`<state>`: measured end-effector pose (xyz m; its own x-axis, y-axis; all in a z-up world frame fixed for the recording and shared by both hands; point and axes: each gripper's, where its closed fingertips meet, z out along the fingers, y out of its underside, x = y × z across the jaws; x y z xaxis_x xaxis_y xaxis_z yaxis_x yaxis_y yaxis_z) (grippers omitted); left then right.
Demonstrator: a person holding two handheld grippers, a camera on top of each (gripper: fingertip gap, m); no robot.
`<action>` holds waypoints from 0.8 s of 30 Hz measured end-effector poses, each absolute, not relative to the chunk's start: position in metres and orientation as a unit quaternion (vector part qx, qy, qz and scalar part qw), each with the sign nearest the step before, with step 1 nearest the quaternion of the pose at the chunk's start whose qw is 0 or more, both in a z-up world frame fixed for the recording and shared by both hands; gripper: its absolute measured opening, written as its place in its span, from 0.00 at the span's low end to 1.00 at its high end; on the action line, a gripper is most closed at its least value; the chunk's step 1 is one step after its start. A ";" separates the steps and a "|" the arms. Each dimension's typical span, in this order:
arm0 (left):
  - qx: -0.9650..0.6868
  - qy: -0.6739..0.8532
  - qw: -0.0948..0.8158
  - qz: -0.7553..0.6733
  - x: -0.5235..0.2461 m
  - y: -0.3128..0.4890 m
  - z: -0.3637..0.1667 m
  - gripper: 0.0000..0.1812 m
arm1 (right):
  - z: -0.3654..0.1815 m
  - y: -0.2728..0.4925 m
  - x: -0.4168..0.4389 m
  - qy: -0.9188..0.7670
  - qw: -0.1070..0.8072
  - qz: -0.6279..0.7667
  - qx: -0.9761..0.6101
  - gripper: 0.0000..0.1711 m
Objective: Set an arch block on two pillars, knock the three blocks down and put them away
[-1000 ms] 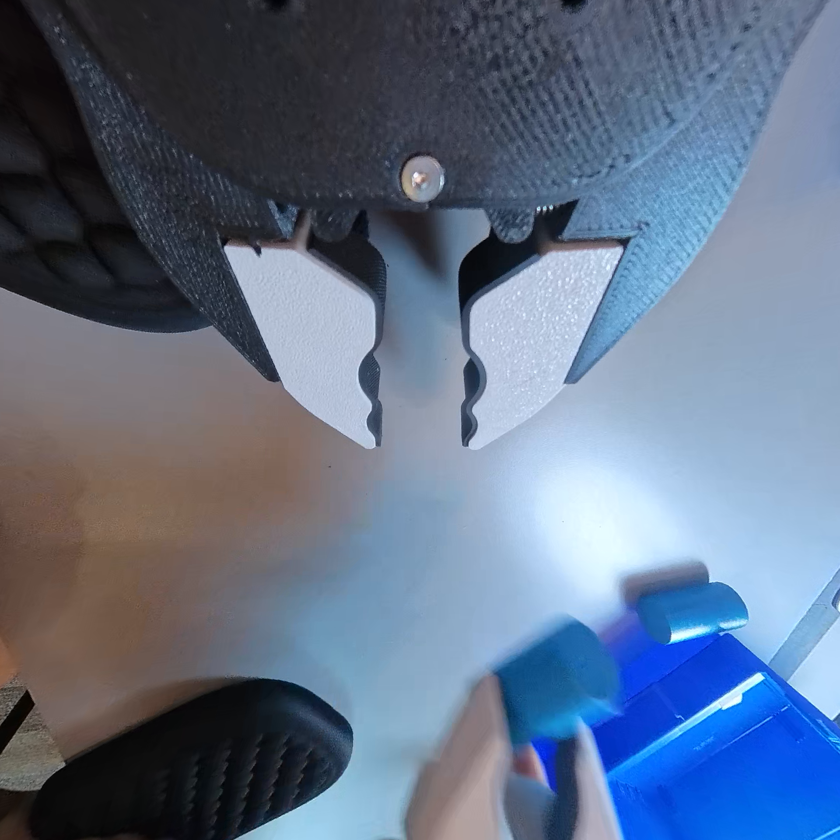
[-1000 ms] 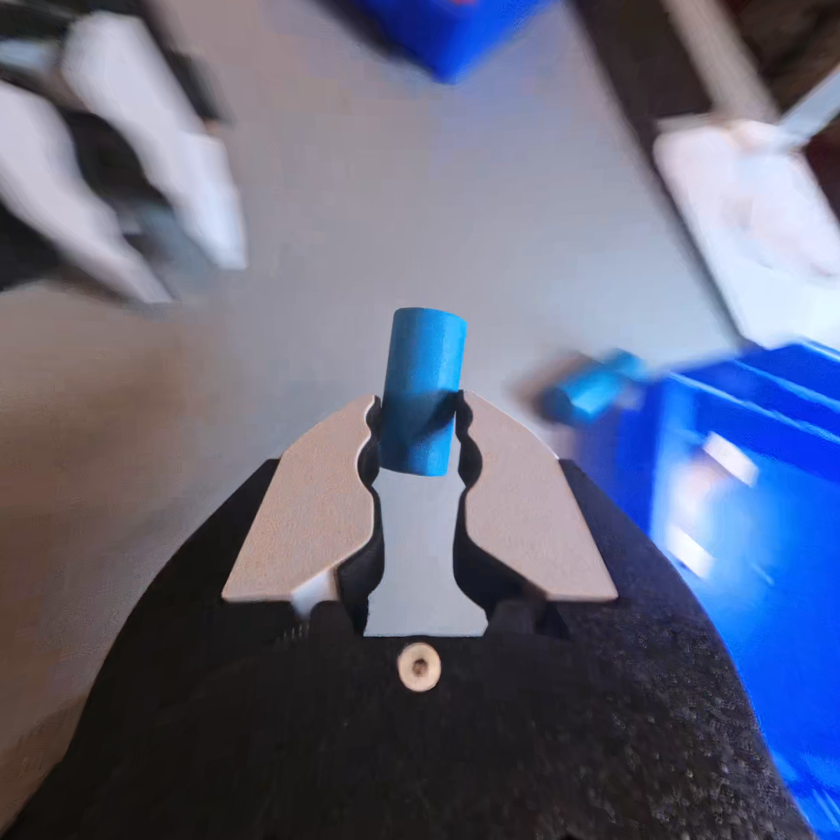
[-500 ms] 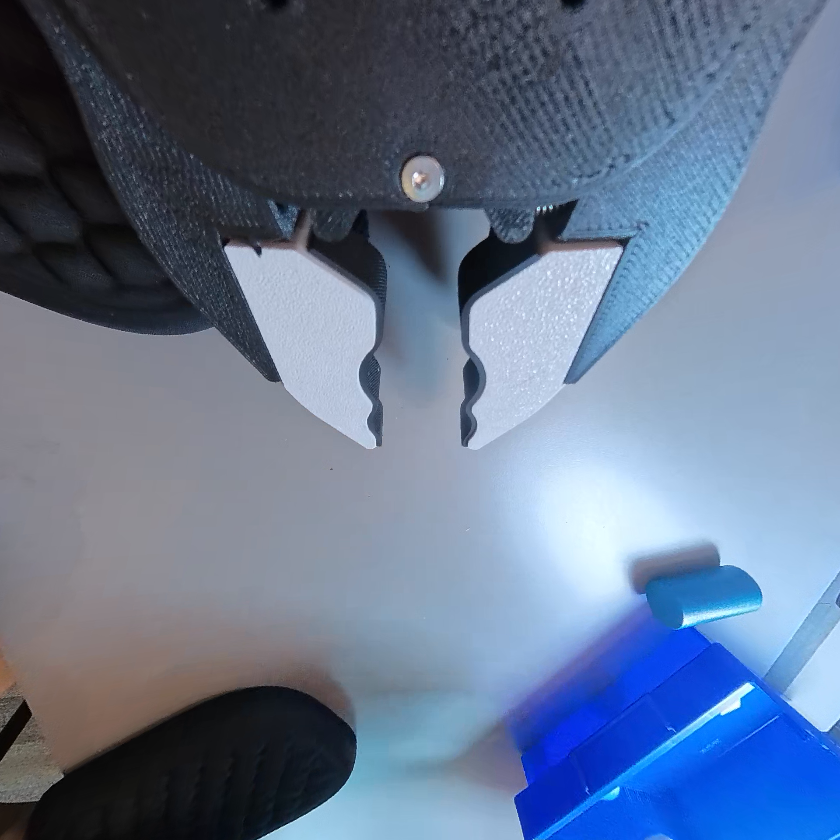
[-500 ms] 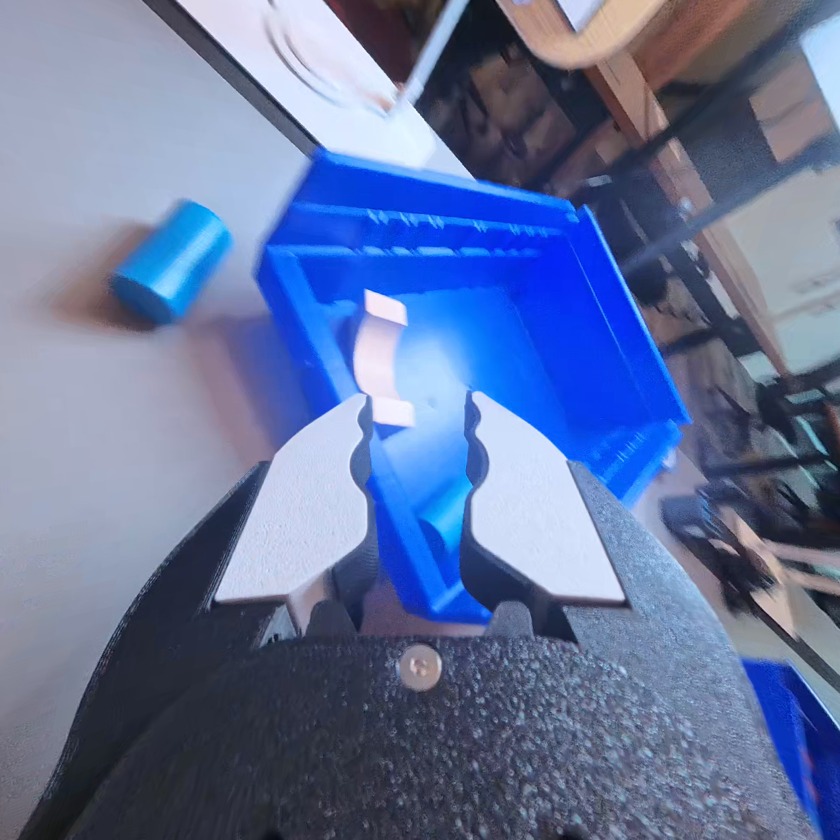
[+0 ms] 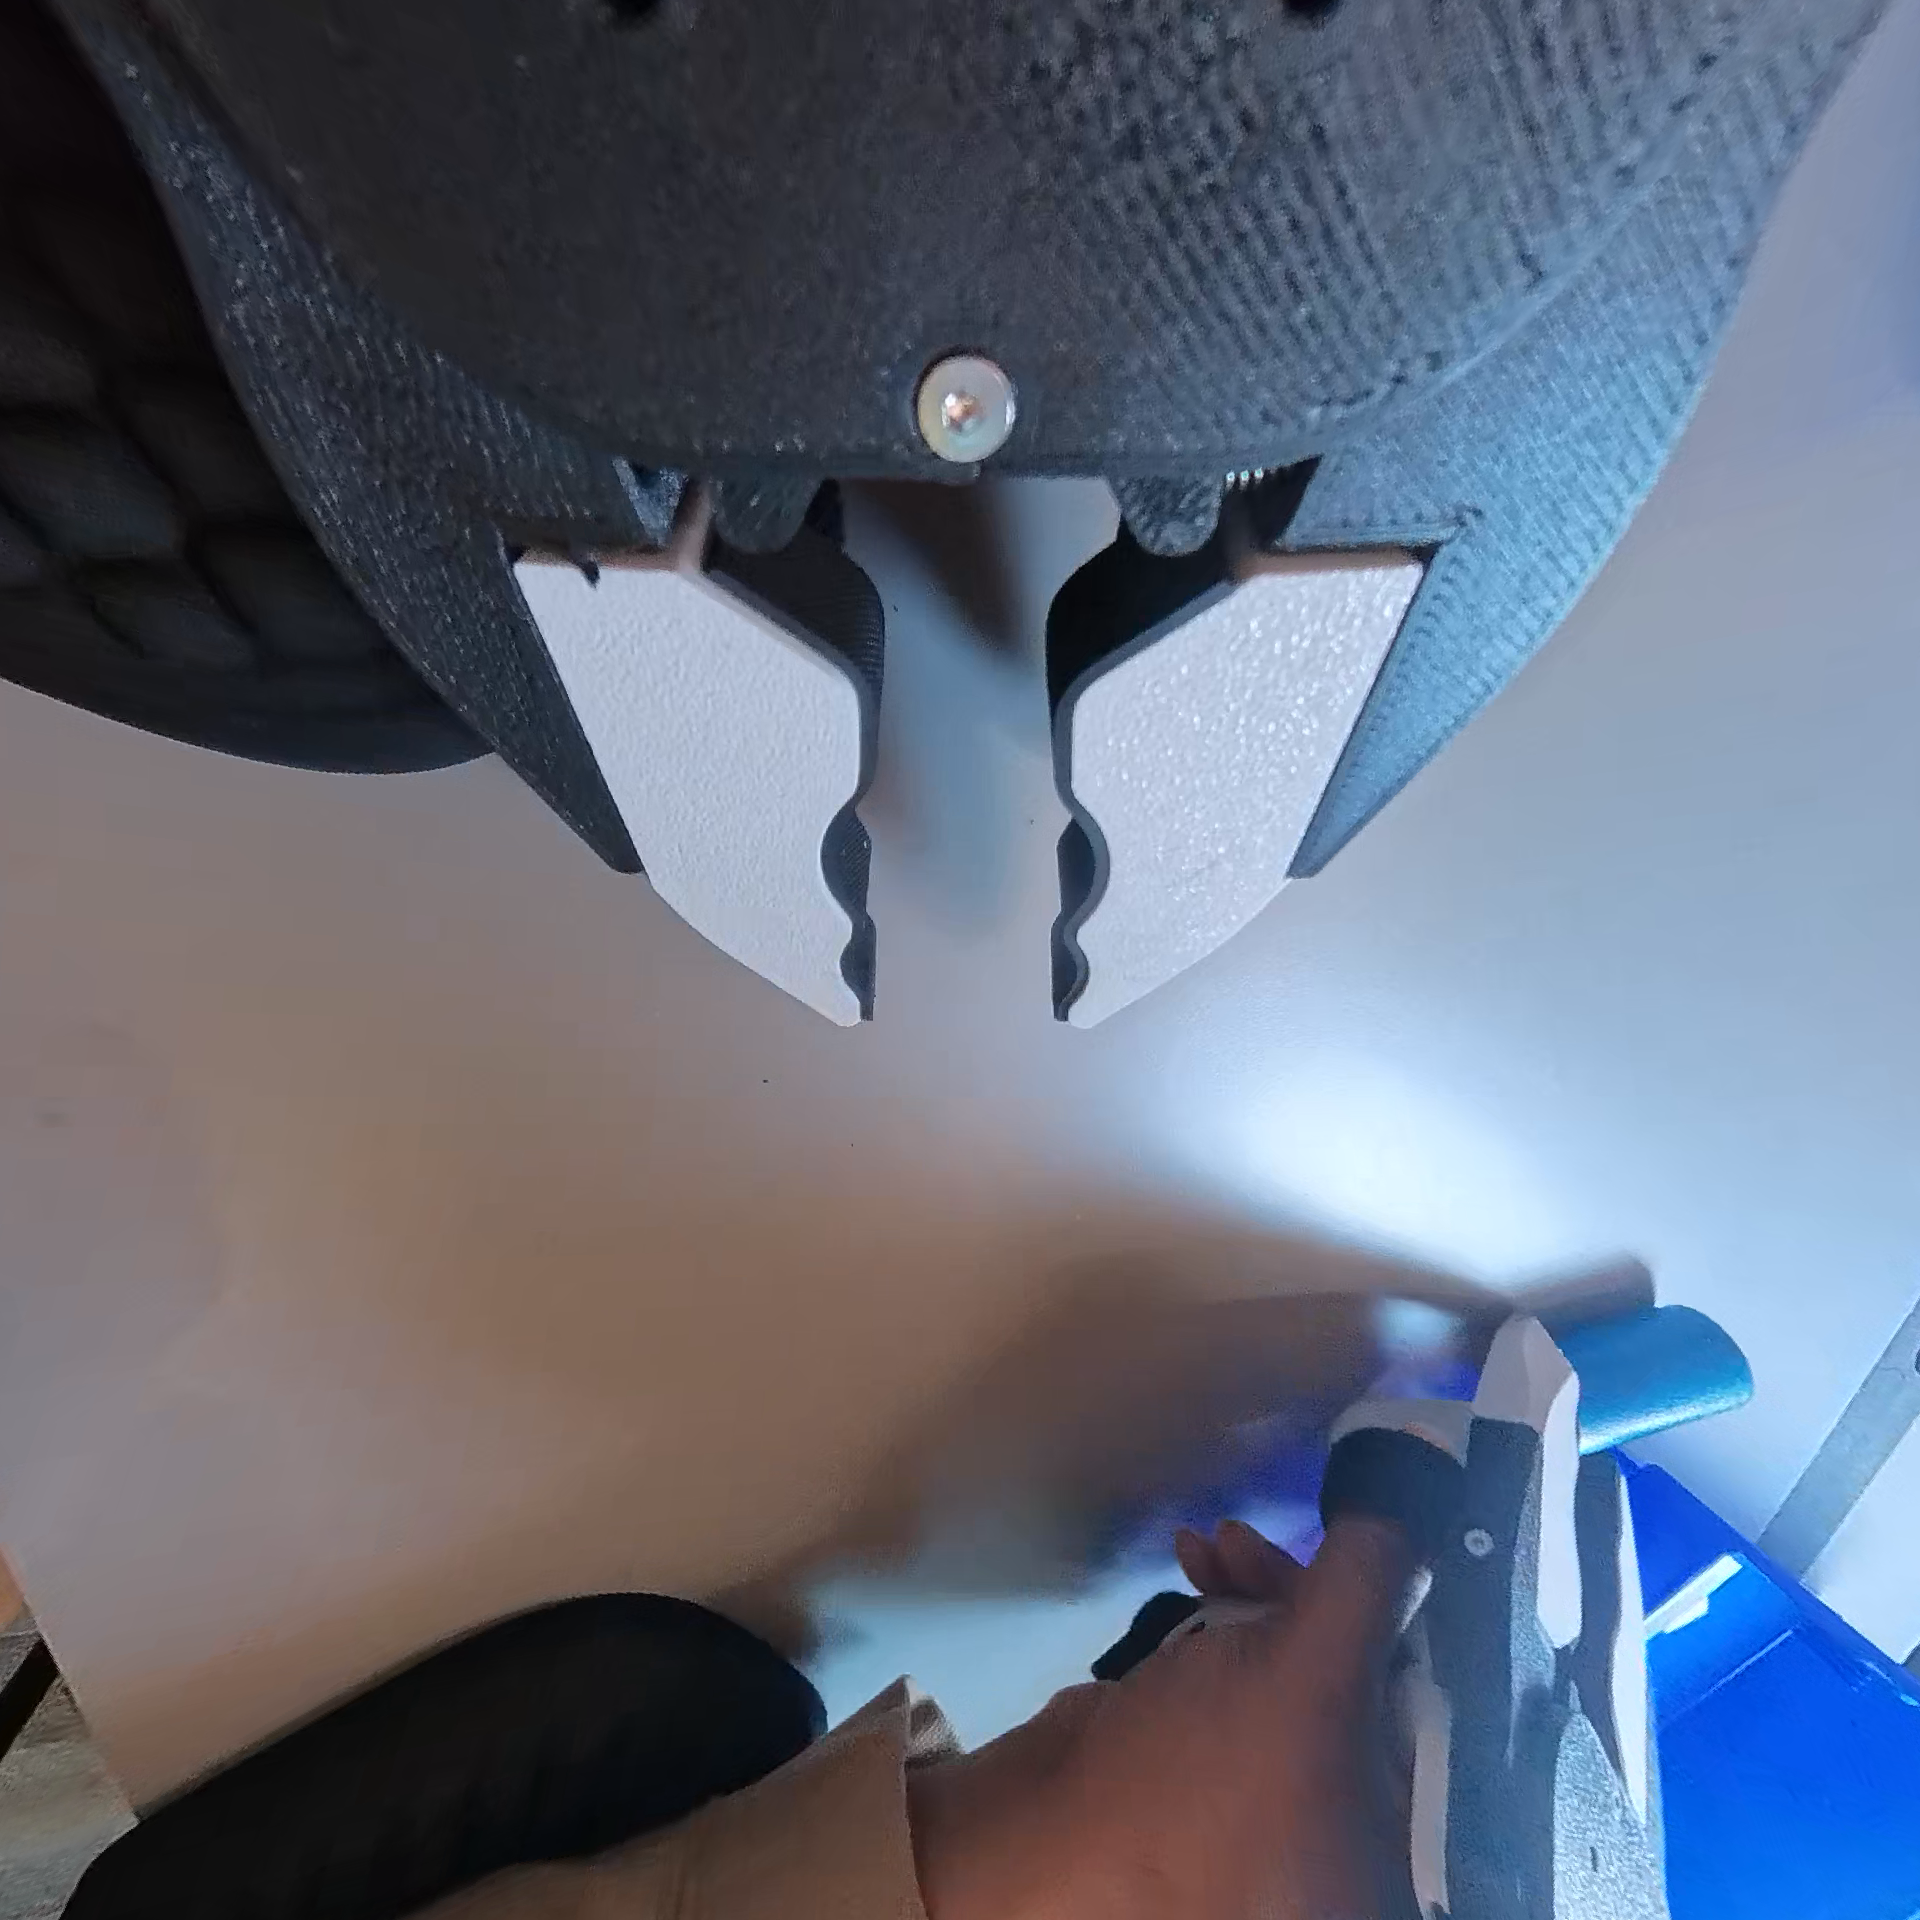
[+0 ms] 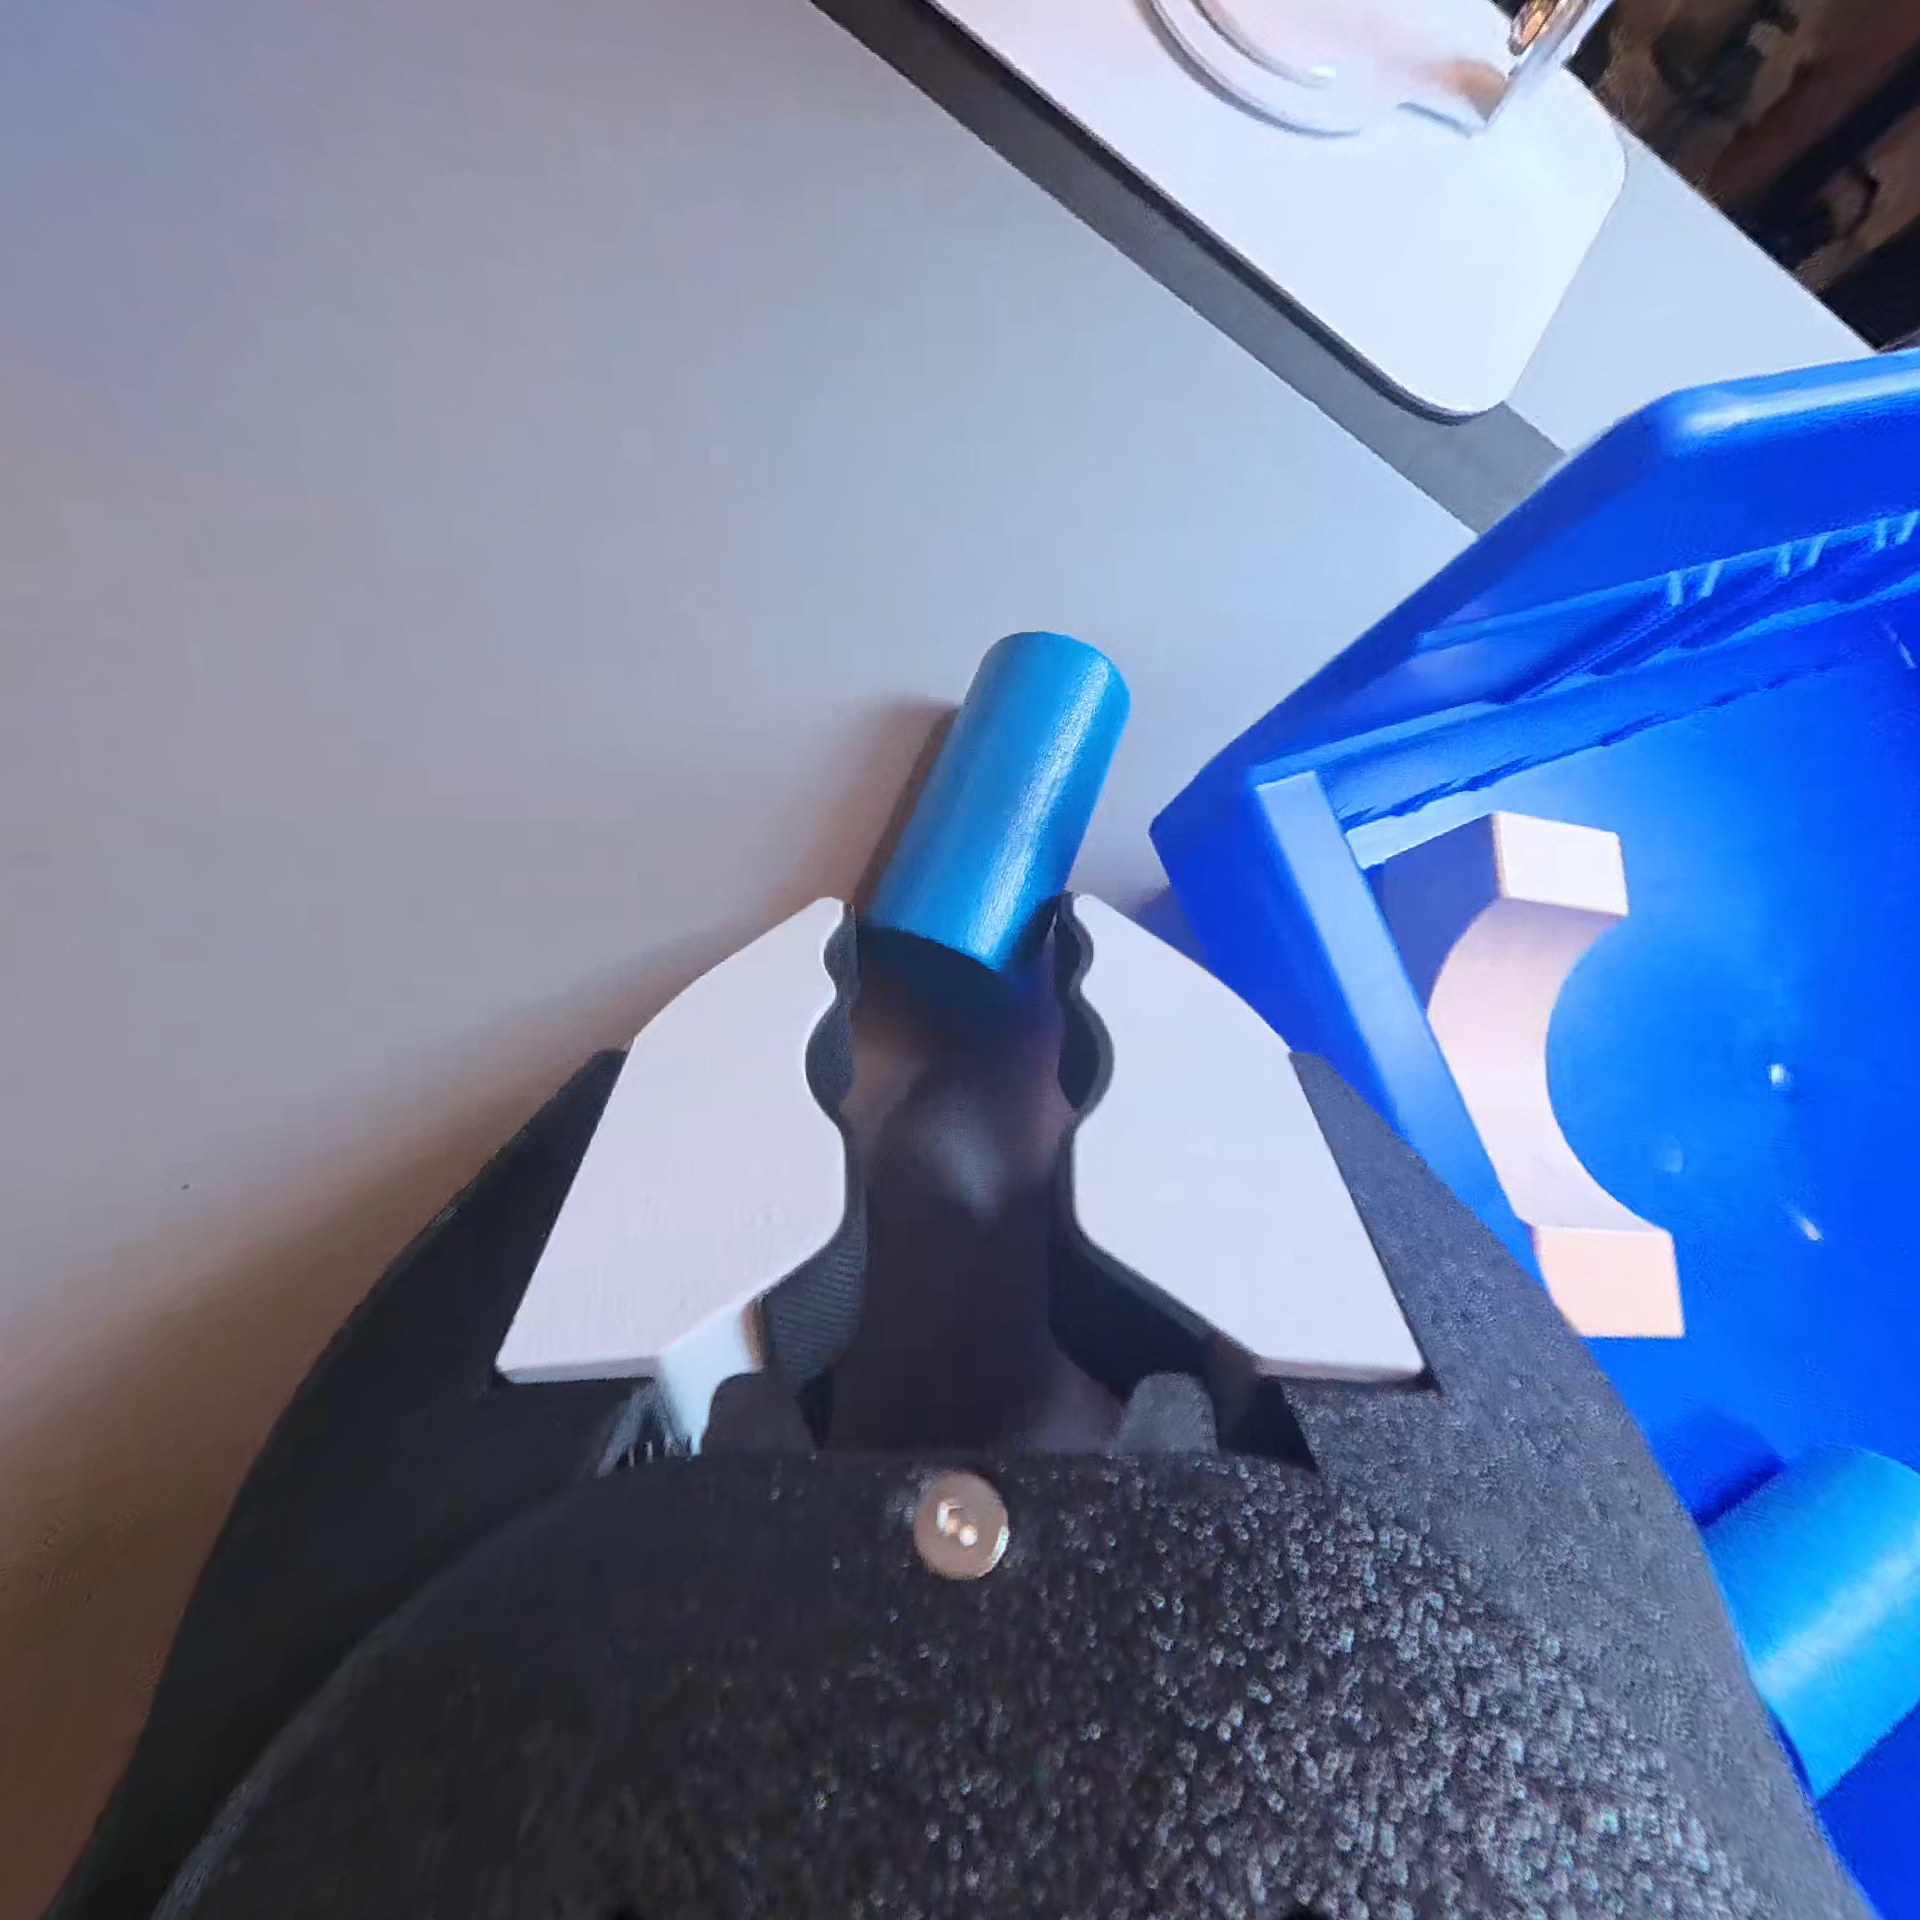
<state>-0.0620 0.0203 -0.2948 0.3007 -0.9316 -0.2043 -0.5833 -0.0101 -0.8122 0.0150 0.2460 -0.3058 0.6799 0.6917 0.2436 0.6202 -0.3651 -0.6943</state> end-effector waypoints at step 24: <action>-0.680 0.564 0.427 -0.193 -0.062 0.019 -0.297 0.18 | -0.228 0.280 0.158 -0.312 0.464 -0.182 -0.809 0.27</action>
<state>-0.0616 0.0186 -0.2971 0.2898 -0.9318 -0.2185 -0.6017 0.0001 -0.7987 0.1582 0.2797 -0.2282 0.7387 0.3366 0.5840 0.6740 -0.3752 -0.6363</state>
